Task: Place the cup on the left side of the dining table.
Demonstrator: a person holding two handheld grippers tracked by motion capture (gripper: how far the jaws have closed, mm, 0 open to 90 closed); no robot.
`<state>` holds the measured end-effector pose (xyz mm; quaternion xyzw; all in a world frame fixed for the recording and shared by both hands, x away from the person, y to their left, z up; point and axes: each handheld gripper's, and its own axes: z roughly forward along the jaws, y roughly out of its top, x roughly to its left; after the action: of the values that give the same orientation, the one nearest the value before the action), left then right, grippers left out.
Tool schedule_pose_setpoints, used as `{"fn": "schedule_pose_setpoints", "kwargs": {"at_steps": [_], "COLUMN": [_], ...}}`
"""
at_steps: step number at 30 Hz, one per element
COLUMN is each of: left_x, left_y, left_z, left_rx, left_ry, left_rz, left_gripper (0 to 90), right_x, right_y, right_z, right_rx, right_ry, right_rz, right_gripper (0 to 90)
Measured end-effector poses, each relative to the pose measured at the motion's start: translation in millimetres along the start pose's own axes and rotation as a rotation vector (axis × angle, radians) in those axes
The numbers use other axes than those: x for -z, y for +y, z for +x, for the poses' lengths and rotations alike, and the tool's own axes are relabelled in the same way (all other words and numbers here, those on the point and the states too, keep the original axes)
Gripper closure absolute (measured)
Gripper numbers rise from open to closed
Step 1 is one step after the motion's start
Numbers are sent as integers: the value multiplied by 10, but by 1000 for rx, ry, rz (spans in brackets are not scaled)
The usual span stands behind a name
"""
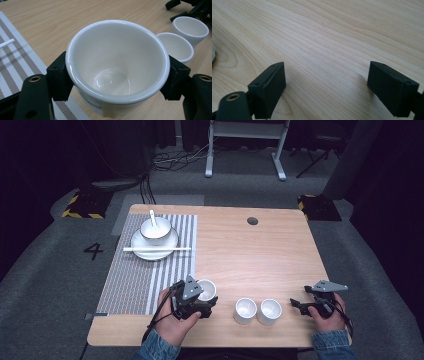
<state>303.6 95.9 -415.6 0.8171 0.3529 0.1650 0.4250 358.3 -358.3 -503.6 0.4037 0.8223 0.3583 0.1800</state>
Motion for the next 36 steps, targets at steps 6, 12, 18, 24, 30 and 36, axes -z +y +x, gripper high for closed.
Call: {"fn": "schedule_pose_setpoints", "kwargs": {"at_steps": [6,12,18,24,30,36], "left_x": [16,46,71,57,6,-93], "left_y": [2,1,-5,-35,-69,-78], "left_z": [168,320,468,700,888,1041], "left_rx": [12,37,58,99,132,167], "left_ry": [30,65,105,171,209,226], "left_rz": [-15,-25,-36,-41,-34,-37], "left_gripper": [263,263,263,263,263,263], "right_x": [1,0,0,1,0,1], "right_y": [0,0,0,0,0,0], "right_z": [2,3,1,1,1,2], "right_rx": [0,0,1,1,0,0], "right_ry": [0,-1,0,1,0,1], "right_rz": [-1,-1,-1,-1,-1,-1], "right_gripper": [152,153,153,153,153,153]}}
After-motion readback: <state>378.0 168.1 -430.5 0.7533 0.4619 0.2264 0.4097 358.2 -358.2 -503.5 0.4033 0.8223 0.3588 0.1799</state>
